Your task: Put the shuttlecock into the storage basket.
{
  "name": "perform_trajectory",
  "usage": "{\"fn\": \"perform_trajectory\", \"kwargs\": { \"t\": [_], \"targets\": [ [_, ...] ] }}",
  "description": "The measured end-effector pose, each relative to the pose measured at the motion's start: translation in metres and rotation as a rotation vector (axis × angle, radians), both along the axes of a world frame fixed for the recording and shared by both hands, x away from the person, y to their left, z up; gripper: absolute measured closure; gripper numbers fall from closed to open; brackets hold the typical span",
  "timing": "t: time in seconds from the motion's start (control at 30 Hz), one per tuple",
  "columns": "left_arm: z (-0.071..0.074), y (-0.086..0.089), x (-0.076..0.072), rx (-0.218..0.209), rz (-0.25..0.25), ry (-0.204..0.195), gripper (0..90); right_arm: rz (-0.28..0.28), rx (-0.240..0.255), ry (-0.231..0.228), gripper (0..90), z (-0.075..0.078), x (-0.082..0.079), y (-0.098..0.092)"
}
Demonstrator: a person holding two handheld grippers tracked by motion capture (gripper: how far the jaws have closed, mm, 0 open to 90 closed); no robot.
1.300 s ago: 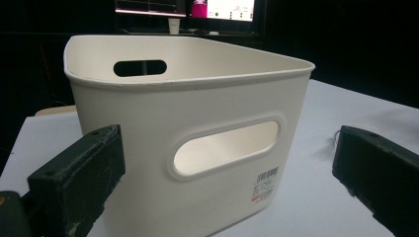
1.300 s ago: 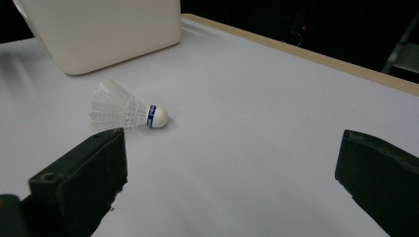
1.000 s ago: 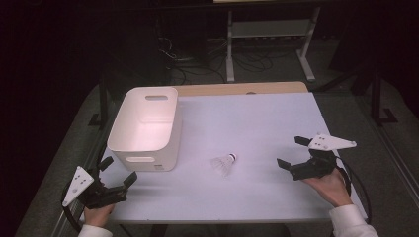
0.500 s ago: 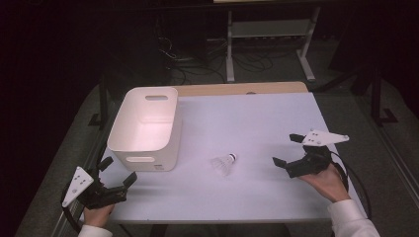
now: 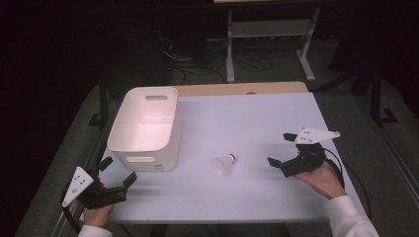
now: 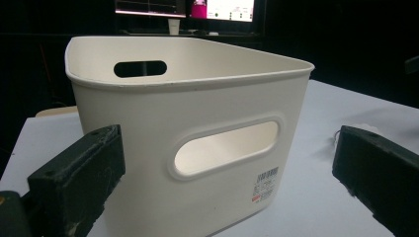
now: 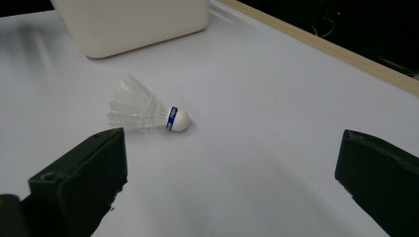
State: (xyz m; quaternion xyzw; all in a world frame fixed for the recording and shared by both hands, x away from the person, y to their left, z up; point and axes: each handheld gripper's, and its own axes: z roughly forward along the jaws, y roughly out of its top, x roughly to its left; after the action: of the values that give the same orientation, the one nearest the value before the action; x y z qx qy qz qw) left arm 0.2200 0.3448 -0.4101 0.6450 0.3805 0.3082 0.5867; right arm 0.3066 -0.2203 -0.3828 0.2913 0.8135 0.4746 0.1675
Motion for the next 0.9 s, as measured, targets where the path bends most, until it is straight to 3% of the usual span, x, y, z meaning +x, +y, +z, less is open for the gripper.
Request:
{"fn": "perform_trajectory", "kwargs": {
  "t": [0.9],
  "targets": [
    [0.0, 0.0, 0.0, -0.005, 0.002, -0.001, 0.0, 0.084, -0.062, 0.047, 0.0, 0.002, 0.013, 0.029]
  ]
}}
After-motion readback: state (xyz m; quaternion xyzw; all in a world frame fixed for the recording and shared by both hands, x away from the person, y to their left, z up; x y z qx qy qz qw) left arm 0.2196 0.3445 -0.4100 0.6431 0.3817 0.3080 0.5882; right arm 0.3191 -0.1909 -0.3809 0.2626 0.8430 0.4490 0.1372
